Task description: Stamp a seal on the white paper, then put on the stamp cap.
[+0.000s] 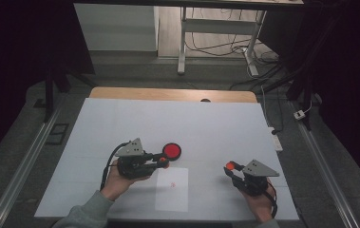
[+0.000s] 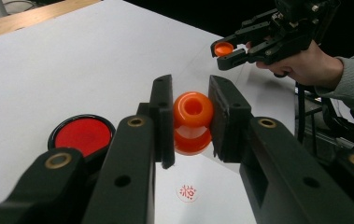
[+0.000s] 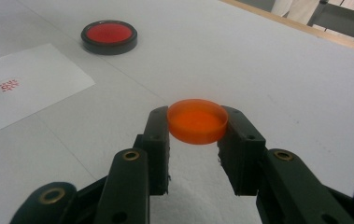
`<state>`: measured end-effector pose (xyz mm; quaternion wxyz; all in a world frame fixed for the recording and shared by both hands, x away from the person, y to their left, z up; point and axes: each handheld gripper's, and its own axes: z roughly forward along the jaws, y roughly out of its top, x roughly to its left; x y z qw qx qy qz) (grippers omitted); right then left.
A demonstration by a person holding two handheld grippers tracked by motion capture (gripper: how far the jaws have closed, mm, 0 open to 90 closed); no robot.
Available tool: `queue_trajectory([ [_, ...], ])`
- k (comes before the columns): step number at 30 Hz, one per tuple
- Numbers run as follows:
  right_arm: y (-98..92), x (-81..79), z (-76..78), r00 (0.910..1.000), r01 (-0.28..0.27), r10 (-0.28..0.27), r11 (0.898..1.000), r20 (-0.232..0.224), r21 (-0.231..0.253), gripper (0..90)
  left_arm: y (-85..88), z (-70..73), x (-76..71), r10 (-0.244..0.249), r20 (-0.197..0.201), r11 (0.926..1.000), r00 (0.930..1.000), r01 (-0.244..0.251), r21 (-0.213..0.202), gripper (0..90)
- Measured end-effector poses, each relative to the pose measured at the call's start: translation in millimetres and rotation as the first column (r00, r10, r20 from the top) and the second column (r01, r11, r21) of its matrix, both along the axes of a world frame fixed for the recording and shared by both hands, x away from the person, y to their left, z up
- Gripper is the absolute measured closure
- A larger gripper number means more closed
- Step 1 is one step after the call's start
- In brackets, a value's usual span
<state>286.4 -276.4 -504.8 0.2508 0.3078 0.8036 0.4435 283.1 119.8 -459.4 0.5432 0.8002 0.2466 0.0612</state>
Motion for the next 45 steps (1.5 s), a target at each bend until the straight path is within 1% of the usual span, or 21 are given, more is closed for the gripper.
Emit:
queue_trajectory([
  [4, 4.2, 0.0, 0.3, 0.9999, -0.015, 0.015, 1.0, 0.005, 0.002, 64.4, -0.1, 0.6, -0.7, 0.006, 0.003, 1.0, 1.0, -0.006, -0.002, 71.7],
  [5, 5.1, -0.6, 0.9, 0.9999, -0.014, 0.014, 1.0, 0.005, -0.005, 64.4, -0.2, 0.7, -0.7, 0.006, 0.004, 1.0, 1.0, -0.006, -0.002, 71.7],
  [7, 7.2, -1.2, 1.5, 0.9996, -0.027, 0.027, 1.0, 0.008, 0.006, 64.4, -0.4, 0.4, -0.4, 0.005, 0.003, 1.0, 1.0, -0.005, -0.001, 71.7],
  [19, 23.0, -3.2, 3.2, 0.9974, -0.072, 0.072, 0.997, 0.002, 0.006, 64.4, -1.6, -0.7, -0.3, 0.007, 0.002, 0.9999, 1.0, -0.007, 0.008, 71.6],
  [21, 26.5, -3.5, 3.5, 0.9965, -0.084, 0.084, 0.996, -0.005, 0.017, 64.4, -2.0, -1.0, 0.0, 0.002, 0.001, 0.9999, 1.0, -0.003, 0.011, 71.7],
  [22, 28.4, -3.5, 3.4, 0.996, -0.089, 0.09, 0.995, -0.006, 0.032, 64.3, -2.2, -1.3, 0.1, 0.003, 0.0, 0.9999, 1.0, -0.003, 0.012, 71.7],
  [23, 30.1, -4.0, 3.9, 0.9959, -0.09, 0.09, 0.995, -0.011, 0.034, 64.4, -2.3, -1.7, 0.3, 0.004, -0.001, 0.9999, 1.0, -0.004, 0.012, 71.6],
  [26, 35.4, -3.5, 3.3, 0.9939, -0.109, 0.11, 0.993, -0.014, 0.054, 64.3, -2.1, -2.5, 0.9, 0.006, -0.004, 0.9999, 1.0, -0.006, 0.015, 71.7],
  [31, 43.9, -3.6, 2.4, 0.9912, -0.129, 0.13, 0.99, -0.025, 0.053, 64.3, -2.3, -3.1, 1.1, 0.006, -0.008, 0.9998, 1.0, -0.006, 0.017, 71.7],
  [34, 48.3, -4.1, 2.3, 0.9891, -0.142, 0.144, 0.988, -0.028, 0.06, 64.3, -2.9, -3.6, 0.9, 0.007, -0.008, 0.9998, 0.9999, -0.007, 0.02, 71.7],
  [36, 51.4, -4.7, 2.3, 0.988, -0.151, 0.153, 0.986, -0.025, 0.065, 64.3, -3.3, -4.0, 0.8, 0.006, -0.009, 0.9998, 0.9999, -0.005, 0.021, 71.6],
  [37, 52.7, -5.0, 2.5, 0.9874, -0.154, 0.156, 0.986, -0.027, 0.06, 64.3, -3.6, -4.3, 0.9, 0.004, -0.009, 0.9998, 1.0, -0.004, 0.022, 71.6],
  [45, 66.2, -6.7, 2.4, 0.9817, -0.188, 0.189, 0.98, -0.022, 0.061, 64.3, -5.4, -5.1, 0.9, 0.002, -0.011, 0.9996, 0.9999, -0.001, 0.027, 71.7],
])
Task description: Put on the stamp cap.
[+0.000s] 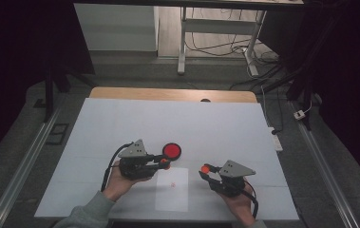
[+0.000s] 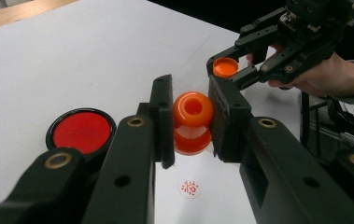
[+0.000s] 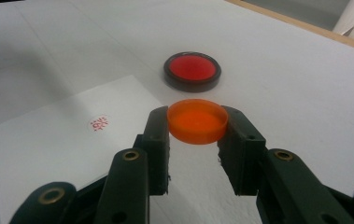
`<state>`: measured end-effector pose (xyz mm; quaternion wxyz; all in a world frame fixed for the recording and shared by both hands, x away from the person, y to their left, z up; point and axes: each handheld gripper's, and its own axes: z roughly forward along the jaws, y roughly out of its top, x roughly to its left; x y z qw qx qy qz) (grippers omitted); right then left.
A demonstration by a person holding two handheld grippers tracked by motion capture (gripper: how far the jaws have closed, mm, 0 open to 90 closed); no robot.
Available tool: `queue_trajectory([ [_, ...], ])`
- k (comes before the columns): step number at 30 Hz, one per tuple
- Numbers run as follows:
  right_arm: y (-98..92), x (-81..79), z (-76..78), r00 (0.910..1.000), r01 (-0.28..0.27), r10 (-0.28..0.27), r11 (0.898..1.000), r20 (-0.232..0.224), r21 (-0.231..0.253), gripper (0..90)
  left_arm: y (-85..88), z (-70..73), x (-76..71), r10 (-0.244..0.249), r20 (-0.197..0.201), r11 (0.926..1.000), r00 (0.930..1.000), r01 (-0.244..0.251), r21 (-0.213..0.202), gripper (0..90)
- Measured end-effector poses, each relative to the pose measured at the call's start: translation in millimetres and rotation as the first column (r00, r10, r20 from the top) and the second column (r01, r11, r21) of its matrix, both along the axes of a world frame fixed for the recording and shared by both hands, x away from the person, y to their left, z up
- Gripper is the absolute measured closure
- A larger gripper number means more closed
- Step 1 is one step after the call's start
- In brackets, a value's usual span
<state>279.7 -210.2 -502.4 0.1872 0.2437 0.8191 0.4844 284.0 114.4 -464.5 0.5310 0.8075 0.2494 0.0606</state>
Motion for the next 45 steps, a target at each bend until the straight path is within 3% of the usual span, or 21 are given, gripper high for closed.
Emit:
queue_trajectory([
  [20, 36.4, -4.9, -1.4, 0.9969, -0.079, 0.079, 0.997, -0.002, -0.014, 64.2, -4.4, -2.1, 0.7, -0.002, -0.005, 1.0, 1.0, 0.002, 0.002, 71.7],
  [30, 54.4, -2.1, -1.4, 0.9939, -0.106, 0.107, 0.994, 0.026, -0.039, 64.3, -5.8, -3.2, 1.4, -0.003, -0.01, 1.0, 0.9999, 0.003, 0.001, 71.6],
  [45, 75.2, -2.8, -0.4, 0.9893, -0.143, 0.143, 0.989, 0.028, -0.027, 64.2, -6.5, -4.2, 0.5, -0.006, -0.014, 1.0, 0.9999, 0.006, 0.003, 71.6],
])
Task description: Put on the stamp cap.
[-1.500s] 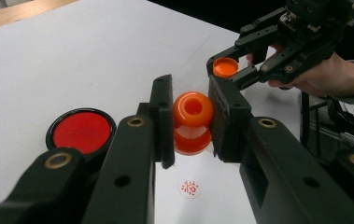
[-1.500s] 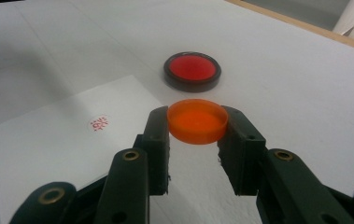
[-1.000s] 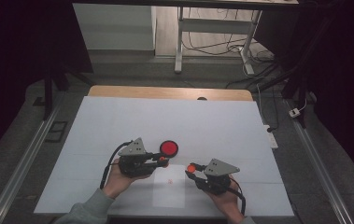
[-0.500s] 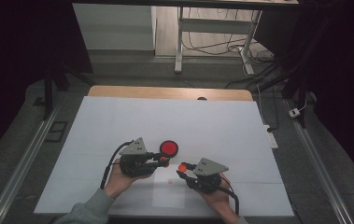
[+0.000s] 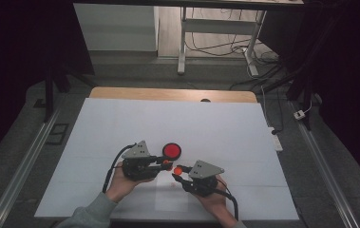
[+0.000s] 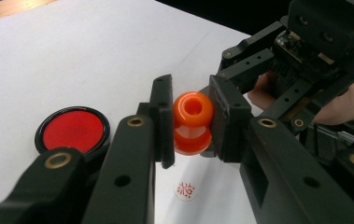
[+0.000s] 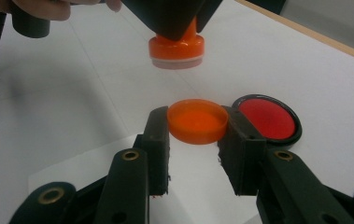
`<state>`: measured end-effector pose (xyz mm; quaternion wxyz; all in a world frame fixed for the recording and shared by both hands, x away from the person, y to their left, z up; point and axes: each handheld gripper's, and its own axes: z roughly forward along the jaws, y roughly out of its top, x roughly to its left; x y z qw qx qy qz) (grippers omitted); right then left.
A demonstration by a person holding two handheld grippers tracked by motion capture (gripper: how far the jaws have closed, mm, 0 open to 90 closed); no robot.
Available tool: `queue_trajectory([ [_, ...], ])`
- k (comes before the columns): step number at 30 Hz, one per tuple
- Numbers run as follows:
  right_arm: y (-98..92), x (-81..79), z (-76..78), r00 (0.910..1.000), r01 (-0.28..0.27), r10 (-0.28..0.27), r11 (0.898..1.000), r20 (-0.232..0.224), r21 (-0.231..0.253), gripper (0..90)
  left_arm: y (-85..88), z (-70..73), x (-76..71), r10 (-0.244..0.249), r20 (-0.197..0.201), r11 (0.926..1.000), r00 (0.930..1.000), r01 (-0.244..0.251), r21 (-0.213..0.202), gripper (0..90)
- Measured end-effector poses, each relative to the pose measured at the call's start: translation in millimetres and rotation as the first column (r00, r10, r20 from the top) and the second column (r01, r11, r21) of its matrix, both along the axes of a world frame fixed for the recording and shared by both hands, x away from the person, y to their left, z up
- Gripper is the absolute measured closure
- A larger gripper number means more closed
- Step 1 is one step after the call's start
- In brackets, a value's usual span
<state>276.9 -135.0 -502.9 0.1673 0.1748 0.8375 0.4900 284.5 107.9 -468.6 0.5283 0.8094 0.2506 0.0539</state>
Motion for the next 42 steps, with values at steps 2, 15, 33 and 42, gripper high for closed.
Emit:
queue_trajectory([
  [2, 2.2, -0.4, -0.3, 1.0, -0.002, 0.002, 1.0, -0.002, -0.003, 64.2, -0.2, 0.0, -0.1, 0.0, 0.001, 1.0, 1.0, 0.0, 0.0, 71.6],
  [15, 16.5, 1.2, -1.0, 0.9997, -0.025, 0.025, 1.0, -0.001, 0.006, 64.2, -1.2, -0.8, 0.0, -0.006, -0.005, 0.9999, 1.0, 0.006, -0.008, 71.6],
  [33, 20.9, 1.9, -0.9, 0.9997, -0.023, 0.023, 1.0, 0.003, 0.018, 64.2, -2.9, -4.1, 0.7, -0.011, -0.012, 0.9999, 0.9999, 0.011, 0.003, 71.6],
  [42, 19.2, 2.5, -0.2, 0.9999, -0.016, 0.016, 0.999, -0.001, 0.032, 64.2, -2.8, -4.0, 0.2, -0.012, -0.009, 0.9999, 0.9999, 0.012, 0.003, 71.6],
])
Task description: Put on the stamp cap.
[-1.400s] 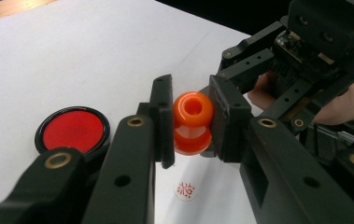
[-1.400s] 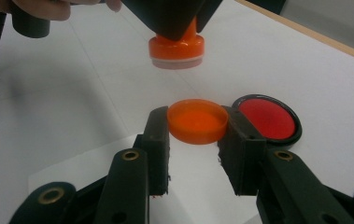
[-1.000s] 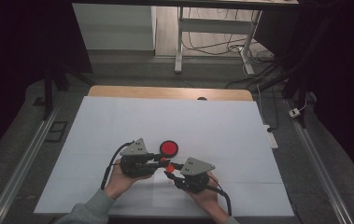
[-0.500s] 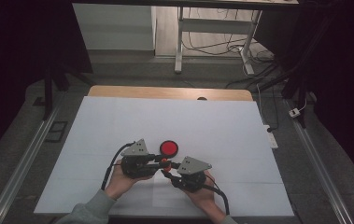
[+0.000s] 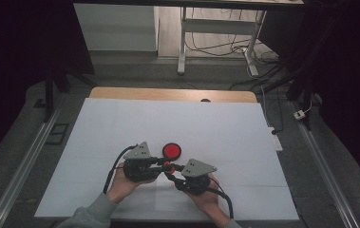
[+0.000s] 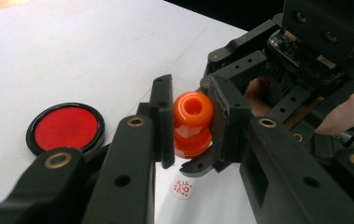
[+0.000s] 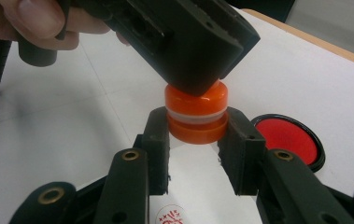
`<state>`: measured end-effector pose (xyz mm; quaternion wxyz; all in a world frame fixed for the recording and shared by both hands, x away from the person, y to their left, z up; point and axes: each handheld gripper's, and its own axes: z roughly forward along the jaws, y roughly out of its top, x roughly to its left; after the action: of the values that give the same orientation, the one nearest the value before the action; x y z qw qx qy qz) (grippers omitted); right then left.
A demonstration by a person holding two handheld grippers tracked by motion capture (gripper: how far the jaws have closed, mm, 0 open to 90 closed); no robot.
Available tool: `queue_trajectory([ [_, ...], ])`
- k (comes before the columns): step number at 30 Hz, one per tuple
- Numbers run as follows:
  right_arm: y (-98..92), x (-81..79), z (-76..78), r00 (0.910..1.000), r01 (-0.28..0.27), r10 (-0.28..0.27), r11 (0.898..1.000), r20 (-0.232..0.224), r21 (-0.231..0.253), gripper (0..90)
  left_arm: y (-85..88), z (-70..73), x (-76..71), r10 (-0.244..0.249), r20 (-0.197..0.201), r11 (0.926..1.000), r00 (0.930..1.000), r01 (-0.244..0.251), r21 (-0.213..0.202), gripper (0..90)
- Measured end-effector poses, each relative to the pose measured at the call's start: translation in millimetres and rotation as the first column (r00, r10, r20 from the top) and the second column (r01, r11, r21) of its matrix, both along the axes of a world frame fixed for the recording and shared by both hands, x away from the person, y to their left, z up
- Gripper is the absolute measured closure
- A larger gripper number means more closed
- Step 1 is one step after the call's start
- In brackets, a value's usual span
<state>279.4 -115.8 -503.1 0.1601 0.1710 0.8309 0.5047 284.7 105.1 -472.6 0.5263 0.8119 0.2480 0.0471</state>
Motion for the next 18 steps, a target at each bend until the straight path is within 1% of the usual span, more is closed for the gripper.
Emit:
queue_trajectory([
  [10, -0.4, -0.4, 0.4, 1.0, 0.007, -0.007, 1.0, -0.001, 0.003, 64.2, 0.0, -0.3, 0.1, -0.001, 0.0, 1.0, 1.0, 0.001, -0.009, 71.6],
  [18, 0.1, -0.2, -0.2, 1.0, 0.002, -0.002, 1.0, 0.0, 0.005, 64.2, -1.0, -0.5, -0.4, 0.0, 0.002, 1.0, 1.0, 0.0, -0.005, 71.7],
])
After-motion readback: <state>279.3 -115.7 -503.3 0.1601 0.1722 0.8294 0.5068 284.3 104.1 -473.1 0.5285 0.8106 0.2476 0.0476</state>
